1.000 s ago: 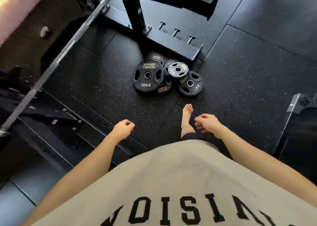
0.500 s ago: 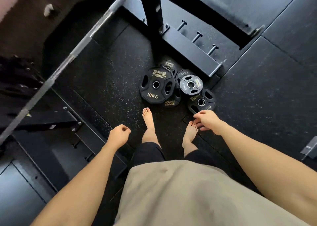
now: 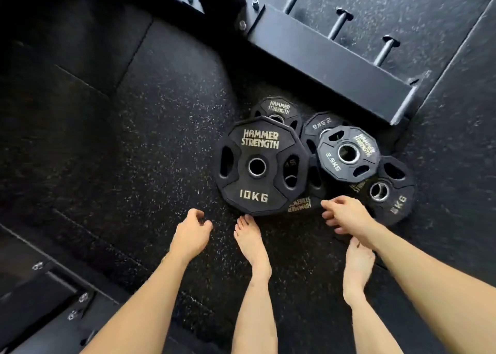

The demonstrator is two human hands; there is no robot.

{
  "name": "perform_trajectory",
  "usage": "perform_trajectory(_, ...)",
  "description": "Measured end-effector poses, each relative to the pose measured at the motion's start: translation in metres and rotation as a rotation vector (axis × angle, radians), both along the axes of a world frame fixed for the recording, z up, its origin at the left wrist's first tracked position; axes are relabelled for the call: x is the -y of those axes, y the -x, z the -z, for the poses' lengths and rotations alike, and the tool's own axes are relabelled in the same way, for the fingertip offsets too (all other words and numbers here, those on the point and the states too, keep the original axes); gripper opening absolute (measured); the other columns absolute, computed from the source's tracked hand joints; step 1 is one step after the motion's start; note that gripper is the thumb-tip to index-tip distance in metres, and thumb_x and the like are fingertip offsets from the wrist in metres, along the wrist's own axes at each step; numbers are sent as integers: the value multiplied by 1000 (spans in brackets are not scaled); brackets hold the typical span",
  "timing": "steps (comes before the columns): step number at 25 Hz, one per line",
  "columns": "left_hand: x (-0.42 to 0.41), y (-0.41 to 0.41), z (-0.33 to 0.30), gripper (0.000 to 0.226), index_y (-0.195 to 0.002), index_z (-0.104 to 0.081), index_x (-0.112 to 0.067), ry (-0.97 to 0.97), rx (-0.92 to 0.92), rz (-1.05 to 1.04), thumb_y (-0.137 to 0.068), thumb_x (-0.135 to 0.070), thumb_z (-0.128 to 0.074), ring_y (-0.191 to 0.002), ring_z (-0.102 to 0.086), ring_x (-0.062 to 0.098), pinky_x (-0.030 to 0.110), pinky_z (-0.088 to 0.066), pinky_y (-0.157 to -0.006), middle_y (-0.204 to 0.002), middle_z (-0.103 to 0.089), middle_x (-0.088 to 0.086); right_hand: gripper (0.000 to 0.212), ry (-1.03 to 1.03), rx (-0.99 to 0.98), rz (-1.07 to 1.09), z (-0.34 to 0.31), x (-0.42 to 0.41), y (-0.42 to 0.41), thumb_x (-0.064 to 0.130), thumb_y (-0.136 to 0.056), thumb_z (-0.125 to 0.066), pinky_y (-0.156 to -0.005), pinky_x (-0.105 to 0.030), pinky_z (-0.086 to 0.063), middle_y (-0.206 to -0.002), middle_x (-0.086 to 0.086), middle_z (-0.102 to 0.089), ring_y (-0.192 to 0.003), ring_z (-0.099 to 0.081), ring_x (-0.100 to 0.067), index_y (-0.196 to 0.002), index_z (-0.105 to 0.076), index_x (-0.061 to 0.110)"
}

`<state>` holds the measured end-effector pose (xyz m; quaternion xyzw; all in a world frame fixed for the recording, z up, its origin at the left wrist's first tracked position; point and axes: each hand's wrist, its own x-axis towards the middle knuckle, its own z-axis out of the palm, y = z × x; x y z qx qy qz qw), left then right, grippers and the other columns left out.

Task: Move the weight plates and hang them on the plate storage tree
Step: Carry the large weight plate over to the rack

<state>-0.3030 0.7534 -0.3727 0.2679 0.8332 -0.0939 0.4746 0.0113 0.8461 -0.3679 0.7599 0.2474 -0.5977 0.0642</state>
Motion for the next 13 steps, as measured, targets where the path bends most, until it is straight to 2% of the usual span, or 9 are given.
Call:
perform_trajectory(1,-17,11,40,38,-130,-49,-16,-19,-18,14,-95,-32,-53,-94,-56,23,33,-41,-79,-113,-65,9,26,-34,23,11,37,-8,11,38,-89,-62,-57,-30,-40,-86,-8,-67,-71,-56,-22,-95,-61,13)
perform_trajectory(3,-49,27,111,44,-134,-45,-15,-52,-45,34,-95,-32,-53,-97,-56,27,34,-42,-81,-118,-64,11,41,-98,102,-28,105,-18,29,51,-82,-62,-73,-37,-45,-104,-10,-69,-88,-61,-26,-103,-61,16)
perform_trajectory(6,-83,37,186,54,-141,-37,-12,-111,-76,65,-94,-33,-56,-113,-55,31,37,-43,-89,-128,-58,13,62,-171,251,-78,171,-26,46,52,-87,-59,-90,-38,-41,-130,-10,-55,-118,-53,-32,-133,-48,12)
perform_trajectory(10,-110,39,251,71,-145,-31,-11,-170,-87,99,-87,-36,-65,-118,-54,31,43,-46,-94,-134,-52,10,67,-246,418,-101,222,-32,54,49,-87,-58,-91,-42,-41,-137,-14,-45,-118,-51,-35,-138,-43,10)
perform_trajectory(13,-117,27,279,67,-133,-37,-7,-189,-138,150,-86,-44,-68,-121,-49,35,48,-45,-90,-133,-48,13,64,-254,450,-118,247,-30,54,53,-85,-56,-86,-41,-42,-129,-15,-51,-109,-55,-36,-129,-52,7)
